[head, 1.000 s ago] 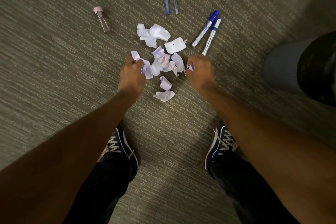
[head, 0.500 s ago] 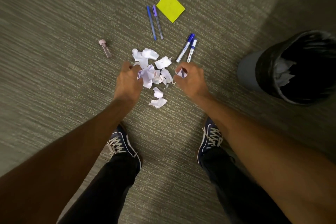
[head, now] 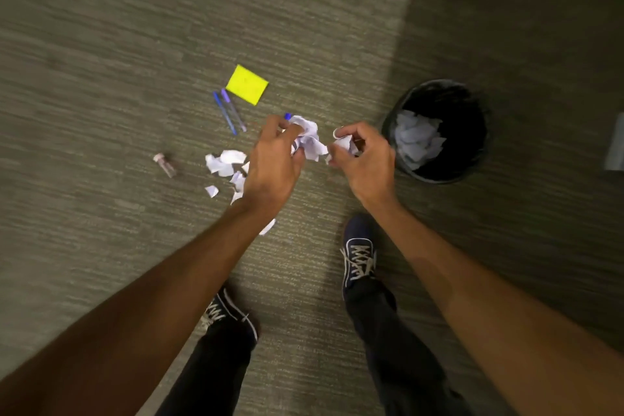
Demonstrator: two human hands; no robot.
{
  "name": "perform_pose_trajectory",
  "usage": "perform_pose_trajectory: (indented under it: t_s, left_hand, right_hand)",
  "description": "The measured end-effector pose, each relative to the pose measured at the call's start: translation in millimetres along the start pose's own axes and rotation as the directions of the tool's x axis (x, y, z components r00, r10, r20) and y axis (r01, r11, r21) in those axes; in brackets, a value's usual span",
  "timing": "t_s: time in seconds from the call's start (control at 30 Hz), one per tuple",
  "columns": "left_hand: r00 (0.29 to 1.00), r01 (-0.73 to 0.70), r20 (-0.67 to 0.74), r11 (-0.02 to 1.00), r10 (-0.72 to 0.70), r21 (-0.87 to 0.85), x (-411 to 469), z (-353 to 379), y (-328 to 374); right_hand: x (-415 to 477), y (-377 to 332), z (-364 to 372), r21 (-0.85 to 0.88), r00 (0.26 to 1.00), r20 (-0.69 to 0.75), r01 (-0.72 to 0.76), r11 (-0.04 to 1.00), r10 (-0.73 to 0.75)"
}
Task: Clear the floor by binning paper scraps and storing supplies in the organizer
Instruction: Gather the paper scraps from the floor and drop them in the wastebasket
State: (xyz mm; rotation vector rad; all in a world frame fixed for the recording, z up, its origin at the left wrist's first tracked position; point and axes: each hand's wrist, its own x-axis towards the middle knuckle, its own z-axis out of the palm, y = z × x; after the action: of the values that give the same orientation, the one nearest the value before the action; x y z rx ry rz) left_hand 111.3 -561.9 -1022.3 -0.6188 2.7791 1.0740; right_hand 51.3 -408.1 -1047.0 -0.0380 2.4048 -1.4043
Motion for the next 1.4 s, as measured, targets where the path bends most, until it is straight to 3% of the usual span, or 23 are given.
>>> perform_pose_trajectory:
  t_s: [0.17, 0.37, 0.53, 0.67, 0.9, 1.0, 1.1, 1.23, 1.4]
  left_hand:
    - [0.992, -0.121, 0.006, 0.988, 0.122, -0.097, 28, 37, 73]
    - [0.976, -0.134, 0.162, 0.986, 0.148, -0.096, 63, 108, 131]
    - [0.952, -0.142, 0.262, 0.986, 0.159, -0.082, 87, 155, 144]
    - [0.943, -0.064, 0.330, 0.996, 0.042, 0.055, 104, 185, 141]
    - [0.878, 0.001, 0.479, 0.999, -0.016, 0.033, 120, 213, 135]
    - [0.870, -0.040, 0.492, 0.999, 0.030, 0.010, 115, 210, 134]
    - [0.879, -0.129, 0.460, 0.991, 0.127, -0.026, 104, 195, 135]
    - [0.935, -0.224, 0.275, 0.974, 0.226, -0.041, 82, 159, 130]
    - [0.991, -0.119, 0.057, 0.991, 0.122, -0.052, 49, 109, 96]
  right_hand:
    - [20, 13, -75, 0.013, 0.990, -0.124, -0.069, 0.998, 0.070]
    - [50, 64, -137, -0.047, 0.961, -0.202, -0.201, 0.978, 0.188]
    - [74, 104, -145, -0.055, 0.929, -0.189, -0.333, 0.941, 0.318]
    - [94, 129, -141, 0.094, 0.870, -0.151, -0.461, 0.883, 0.470]
    - [122, 156, -145, -0.117, 0.892, -0.055, -0.453, 0.884, 0.449]
    - [120, 151, -153, -0.264, 0.920, -0.033, -0.385, 0.884, 0.390]
    - [109, 135, -155, -0.369, 0.955, -0.117, -0.297, 0.880, 0.273]
    - [87, 98, -147, -0.387, 0.987, -0.160, -0.085, 0.918, 0.024]
    - [61, 52, -120, -0.306, 0.961, -0.188, 0.138, 0.942, -0.202]
